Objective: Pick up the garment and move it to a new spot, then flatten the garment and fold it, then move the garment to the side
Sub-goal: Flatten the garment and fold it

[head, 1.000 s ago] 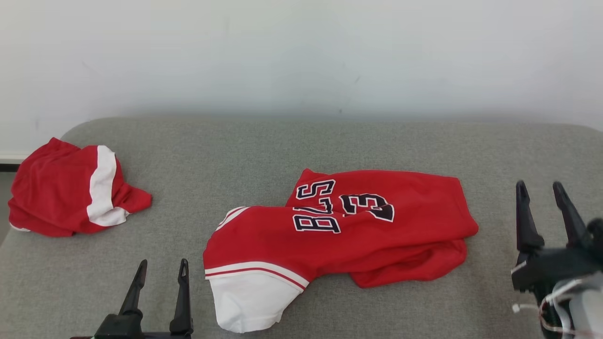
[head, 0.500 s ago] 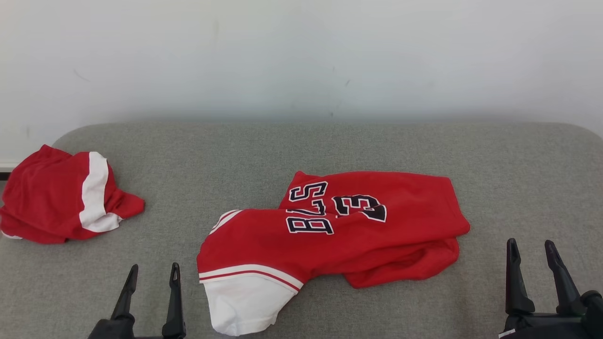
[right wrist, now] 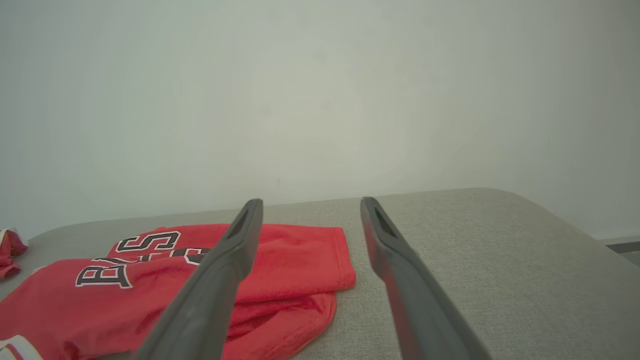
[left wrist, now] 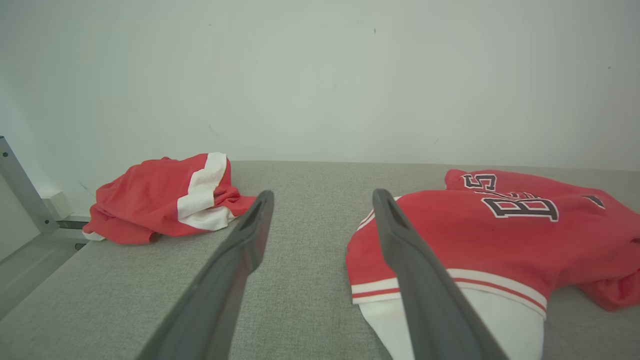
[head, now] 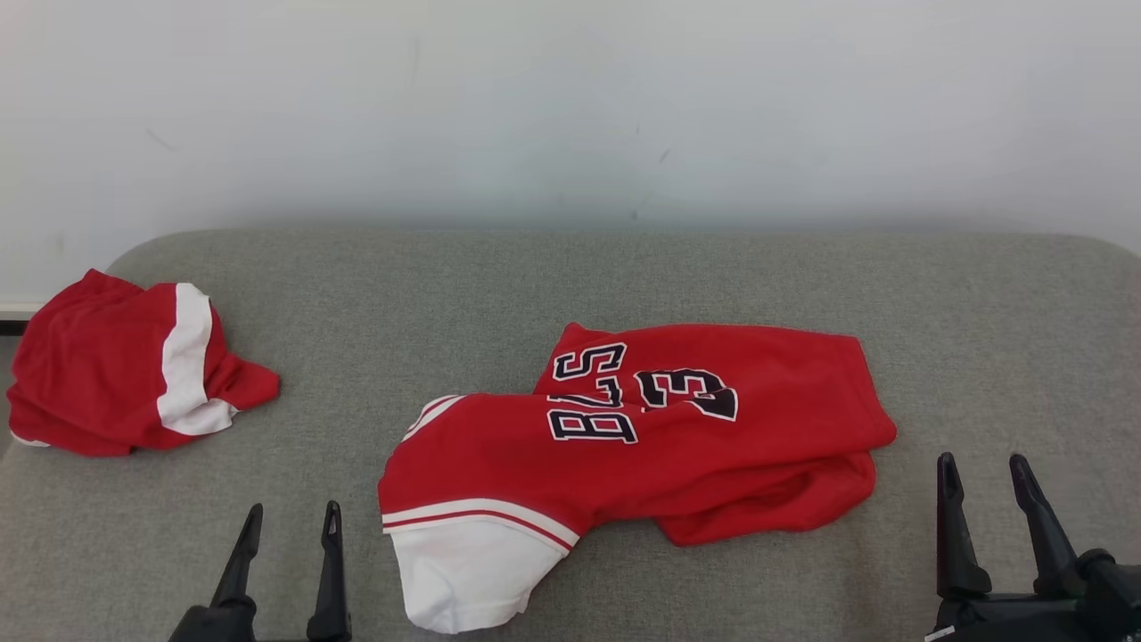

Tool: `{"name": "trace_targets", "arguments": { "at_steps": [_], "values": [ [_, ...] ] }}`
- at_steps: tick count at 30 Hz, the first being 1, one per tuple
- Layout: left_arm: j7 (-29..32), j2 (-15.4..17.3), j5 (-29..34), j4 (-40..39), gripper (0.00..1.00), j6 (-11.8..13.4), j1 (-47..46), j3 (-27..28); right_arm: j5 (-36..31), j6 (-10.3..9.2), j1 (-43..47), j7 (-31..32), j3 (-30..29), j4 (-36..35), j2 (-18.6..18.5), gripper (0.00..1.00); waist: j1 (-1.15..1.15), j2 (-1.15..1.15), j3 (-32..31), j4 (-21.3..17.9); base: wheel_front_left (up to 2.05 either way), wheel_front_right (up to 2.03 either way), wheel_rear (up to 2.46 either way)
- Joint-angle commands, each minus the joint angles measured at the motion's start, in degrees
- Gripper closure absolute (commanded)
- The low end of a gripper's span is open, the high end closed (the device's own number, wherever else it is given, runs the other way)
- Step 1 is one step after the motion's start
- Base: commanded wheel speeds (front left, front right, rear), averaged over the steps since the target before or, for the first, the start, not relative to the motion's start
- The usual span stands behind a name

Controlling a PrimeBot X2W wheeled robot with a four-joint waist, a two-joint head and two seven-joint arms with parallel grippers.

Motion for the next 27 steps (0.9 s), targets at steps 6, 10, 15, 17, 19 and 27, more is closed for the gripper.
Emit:
{"name": "trace_targets", "arguments": {
  "at_steps": [6,10,15,17,19,27],
  "values": [
    [-0.21,-0.04,0.55,0.53,0.00,-0.30,0.17,-0.10,-1.16,-0.12,0.94,0.89,1.18,-1.13,0.70,0.00,0.00,0.00,0.30,0.27,0.00,0.00,0.00],
    [-0.21,-0.04,0.52,0.73,0.00,-0.33,0.01,-0.21,-1.62,-0.12,1.45,1.68,1.85,-1.68,1.04,0.00,0.00,0.00,0.39,0.27,0.00,0.00,0.00],
    [-0.21,-0.04,0.55,0.94,0.00,-0.44,-0.03,-0.47,-1.72,-0.12,1.93,2.16,2.44,-1.94,1.43,0.00,0.00,0.00,0.33,0.16,0.00,0.00,0.00],
    [-0.21,-0.04,0.55,1.02,0.00,-0.49,-0.06,-0.50,-1.63,-0.12,2.20,2.14,2.59,-2.05,1.58,0.00,0.00,0.00,0.28,0.12,0.00,0.00,0.00],
    [-0.21,-0.04,0.46,1.25,0.00,-0.56,0.02,-0.57,-1.54,-0.12,2.31,2.27,2.72,-2.15,1.68,0.00,0.00,0.00,0.24,0.02,0.00,0.00,0.00],
    [-0.21,-0.04,-1.09,6.59,0.00,-1.09,0.03,-3.50,-1.23,-0.12,2.32,2.67,3.00,-1.73,1.84,0.00,0.00,0.00,0.28,-0.52,0.00,0.00,0.00]
  ]
}}
